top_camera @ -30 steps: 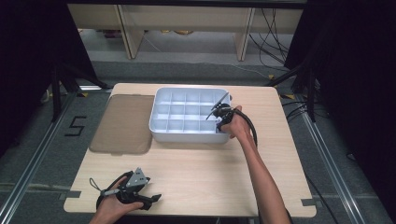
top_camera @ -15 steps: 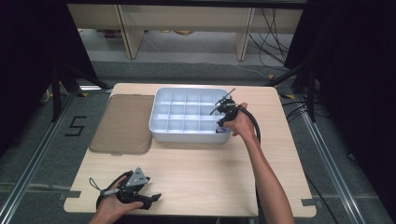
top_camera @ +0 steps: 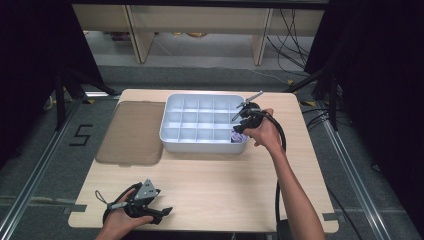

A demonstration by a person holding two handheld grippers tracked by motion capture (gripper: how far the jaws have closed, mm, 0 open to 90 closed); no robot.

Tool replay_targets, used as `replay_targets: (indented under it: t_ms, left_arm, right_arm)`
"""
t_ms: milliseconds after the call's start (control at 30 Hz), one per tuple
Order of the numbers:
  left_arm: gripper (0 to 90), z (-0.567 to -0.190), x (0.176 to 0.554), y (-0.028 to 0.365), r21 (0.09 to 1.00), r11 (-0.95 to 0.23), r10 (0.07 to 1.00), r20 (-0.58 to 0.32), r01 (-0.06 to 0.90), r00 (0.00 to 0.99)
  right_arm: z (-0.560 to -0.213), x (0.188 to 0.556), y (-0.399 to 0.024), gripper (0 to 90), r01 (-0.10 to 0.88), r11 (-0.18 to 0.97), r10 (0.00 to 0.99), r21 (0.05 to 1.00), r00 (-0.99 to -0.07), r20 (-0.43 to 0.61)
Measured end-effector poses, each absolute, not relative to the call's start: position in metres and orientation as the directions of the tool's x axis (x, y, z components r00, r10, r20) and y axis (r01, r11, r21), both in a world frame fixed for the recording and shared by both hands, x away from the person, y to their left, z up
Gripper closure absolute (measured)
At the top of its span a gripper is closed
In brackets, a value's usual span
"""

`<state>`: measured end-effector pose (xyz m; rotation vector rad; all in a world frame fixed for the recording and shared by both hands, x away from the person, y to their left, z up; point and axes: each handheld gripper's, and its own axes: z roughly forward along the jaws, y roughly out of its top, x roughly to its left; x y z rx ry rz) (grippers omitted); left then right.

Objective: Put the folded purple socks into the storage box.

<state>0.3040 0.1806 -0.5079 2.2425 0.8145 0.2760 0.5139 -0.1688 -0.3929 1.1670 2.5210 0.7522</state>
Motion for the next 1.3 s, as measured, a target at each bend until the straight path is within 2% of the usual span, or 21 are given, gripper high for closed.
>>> replay_targets:
  t_ms: [533,1300]
  left_arm:
    - [25.2,-0.507,0.305,0.182,0.699,-0.546,0.623,-0.029,0.462,0.781]
    - [25.2,-0.507,0.306,0.183,0.699,-0.543,0.632,-0.024,0.465,0.774]
  right_arm:
    - [-0.389,0.495,-0.164,56.8,0.579,0.553,0.726,0.599,-0.688,-0.004]
    - [-0.391,0.477,-0.166,47.9,0.553,0.502,0.725,0.665,-0.688,0.025]
